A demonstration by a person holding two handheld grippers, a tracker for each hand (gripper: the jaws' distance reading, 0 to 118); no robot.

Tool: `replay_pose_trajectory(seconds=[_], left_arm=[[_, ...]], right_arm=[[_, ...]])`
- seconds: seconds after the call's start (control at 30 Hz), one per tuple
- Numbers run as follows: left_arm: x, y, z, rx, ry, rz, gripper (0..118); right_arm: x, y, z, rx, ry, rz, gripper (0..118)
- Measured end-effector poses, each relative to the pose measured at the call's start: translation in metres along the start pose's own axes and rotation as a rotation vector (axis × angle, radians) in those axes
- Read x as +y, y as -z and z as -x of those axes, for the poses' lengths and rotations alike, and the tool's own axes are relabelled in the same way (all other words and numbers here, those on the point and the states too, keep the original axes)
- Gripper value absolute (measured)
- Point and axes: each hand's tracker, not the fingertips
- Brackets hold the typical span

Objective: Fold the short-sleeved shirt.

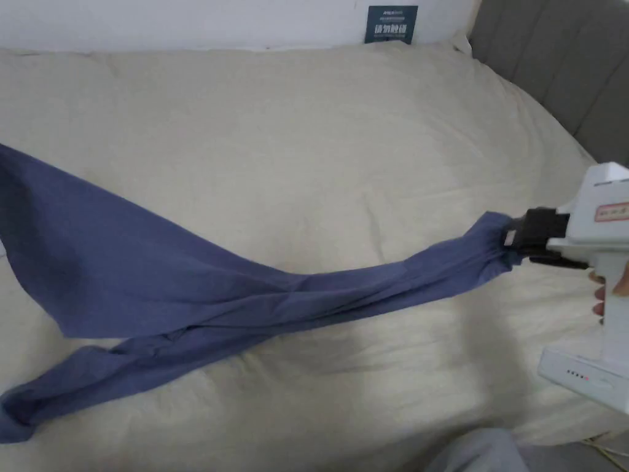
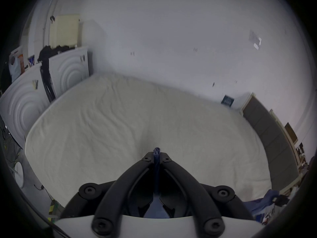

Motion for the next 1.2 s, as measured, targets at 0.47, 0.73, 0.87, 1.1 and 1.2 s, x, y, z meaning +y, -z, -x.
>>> replay_pose_trajectory(seconds=[0.47,0.73,0.87,1.1,1.2], left_arm=[[0.101,-0.179,0.067,0.027,-0.174,-0.456,5],[0.120,-0.215,0.070,0.084,-0.222,-0.535,5],[0.144,-0.206,0.083,0.092,-0.268,-0.536,5],[0.182,-0.174,0.061,0.137,-0.230,-0.532,5],[0.202,-0.145,0.043,0.196,-0.158,-0.526,5]], right_arm=[[0.145,-0.222,0.054,-0.020,-0.175,-0.542,7],[0.175,-0.281,0.091,0.013,-0.228,-0.624,7],[0.201,-0.288,0.109,0.010,-0.229,-0.651,7],[0.263,-0.261,0.146,-0.061,-0.222,-0.634,7],[0.292,-0.234,0.164,-0.121,-0.232,-0.629,7]])
